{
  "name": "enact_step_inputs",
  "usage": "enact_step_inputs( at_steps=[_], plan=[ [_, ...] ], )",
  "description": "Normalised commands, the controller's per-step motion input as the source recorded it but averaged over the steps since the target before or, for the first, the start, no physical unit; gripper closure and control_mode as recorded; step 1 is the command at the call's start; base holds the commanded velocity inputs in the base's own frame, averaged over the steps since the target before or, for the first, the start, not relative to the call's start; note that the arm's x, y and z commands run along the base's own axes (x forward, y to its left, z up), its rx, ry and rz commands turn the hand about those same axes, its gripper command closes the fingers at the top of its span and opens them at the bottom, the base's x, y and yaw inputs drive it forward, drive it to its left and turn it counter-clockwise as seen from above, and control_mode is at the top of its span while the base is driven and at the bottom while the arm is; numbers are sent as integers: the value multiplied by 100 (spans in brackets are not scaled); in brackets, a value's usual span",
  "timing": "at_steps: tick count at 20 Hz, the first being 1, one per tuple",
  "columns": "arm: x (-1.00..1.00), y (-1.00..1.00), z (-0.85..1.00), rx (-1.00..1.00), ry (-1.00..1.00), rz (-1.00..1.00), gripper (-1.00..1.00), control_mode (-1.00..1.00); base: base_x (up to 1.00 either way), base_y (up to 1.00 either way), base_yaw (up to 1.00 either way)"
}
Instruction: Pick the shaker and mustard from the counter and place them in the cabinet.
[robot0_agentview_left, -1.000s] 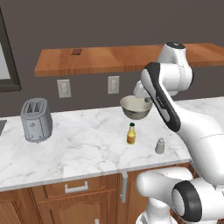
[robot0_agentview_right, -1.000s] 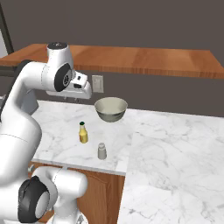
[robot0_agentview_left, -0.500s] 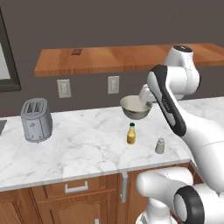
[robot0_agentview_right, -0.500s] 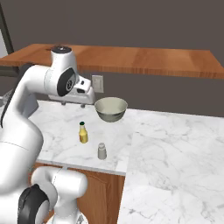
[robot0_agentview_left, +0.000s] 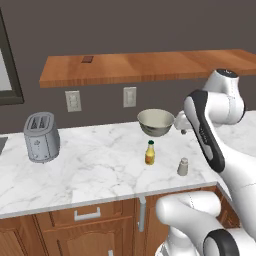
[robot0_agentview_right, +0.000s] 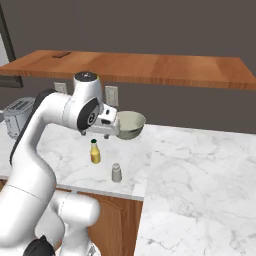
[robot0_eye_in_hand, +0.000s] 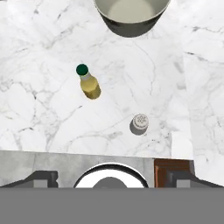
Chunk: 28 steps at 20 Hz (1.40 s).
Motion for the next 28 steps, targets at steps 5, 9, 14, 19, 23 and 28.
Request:
enact_step_inputs(
  at_steps=[5, 9, 14, 19, 23, 28],
  plan=[
    [-5, -44, -40, 0, 0, 0, -100, -100, 0, 0, 0],
    [0, -49, -39, 0, 0, 2, -100, -100, 0, 0, 0],
    [0, -43, -33, 0, -2, 9, -100, -100, 0, 0, 0],
    [-7, -29, -16, 0, -16, 18, -100, -100, 0, 0, 0],
    [-10, -10, -12, 0, -25, 25, -100, -100, 0, 0, 0],
    [-17, 1, -24, 0, -22, 27, -100, -100, 0, 0, 0]
  ],
)
